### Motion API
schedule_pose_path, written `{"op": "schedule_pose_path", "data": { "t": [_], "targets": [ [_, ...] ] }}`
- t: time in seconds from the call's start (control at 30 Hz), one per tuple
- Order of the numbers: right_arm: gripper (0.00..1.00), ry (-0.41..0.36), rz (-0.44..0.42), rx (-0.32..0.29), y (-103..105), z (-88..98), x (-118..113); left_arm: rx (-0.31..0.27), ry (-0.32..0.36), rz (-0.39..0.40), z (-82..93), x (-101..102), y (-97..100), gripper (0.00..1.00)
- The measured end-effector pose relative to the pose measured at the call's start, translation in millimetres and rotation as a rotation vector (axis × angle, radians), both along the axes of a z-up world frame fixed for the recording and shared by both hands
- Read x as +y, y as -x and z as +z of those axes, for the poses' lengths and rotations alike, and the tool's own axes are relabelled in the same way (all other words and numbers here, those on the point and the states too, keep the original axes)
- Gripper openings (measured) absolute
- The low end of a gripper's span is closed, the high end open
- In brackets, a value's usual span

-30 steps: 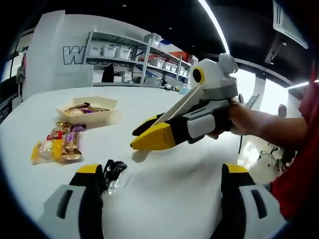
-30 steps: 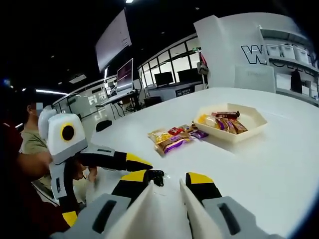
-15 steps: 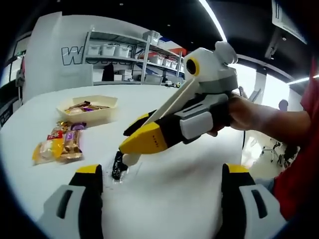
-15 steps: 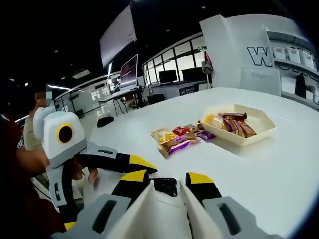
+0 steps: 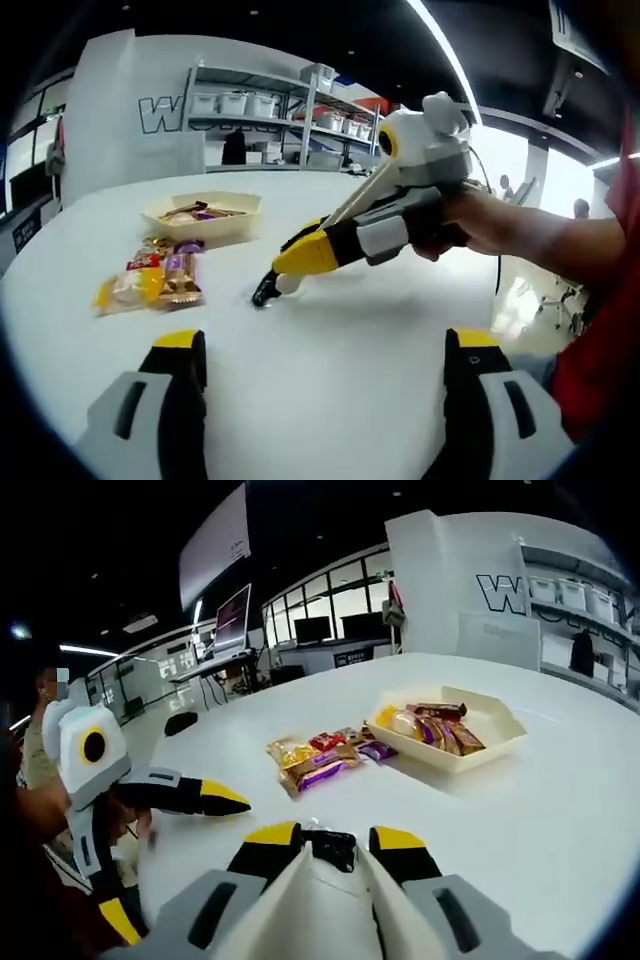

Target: Place the target food into the container with the food tongs after gripping and lifting it, then release it inside without dropping or visibly crushing the food.

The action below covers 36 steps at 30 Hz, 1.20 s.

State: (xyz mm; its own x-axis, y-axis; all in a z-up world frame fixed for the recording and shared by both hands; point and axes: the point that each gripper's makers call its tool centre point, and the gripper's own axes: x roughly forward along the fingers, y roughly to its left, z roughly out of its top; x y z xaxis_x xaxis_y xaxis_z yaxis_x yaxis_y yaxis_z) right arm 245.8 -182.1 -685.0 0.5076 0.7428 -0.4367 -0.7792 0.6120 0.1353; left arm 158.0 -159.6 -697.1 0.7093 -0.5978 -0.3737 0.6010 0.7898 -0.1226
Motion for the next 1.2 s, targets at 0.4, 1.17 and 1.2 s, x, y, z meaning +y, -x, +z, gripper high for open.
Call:
{"op": "schedule_pose_path", "data": {
  "t": [0.4, 1.17, 1.2],
  "targets": [
    [0.24, -0.044, -0.2, -0.017, -27, 5.6, -42, -0.04, -0.092, 0.071, 7.1, 39, 4.4, 0.97],
    [0.24, 0.018, -0.195, -0.033, -17, -1.6, -53, -0.068, -0.11, 0.103, 16.8, 42, 9.3, 0.98],
    [0.24, 0.018, -0.191, -0.03, -16, -1.7, -51, -0.071, -0.111, 0.103, 17.4, 42, 9.4, 0.98]
  ]
}}
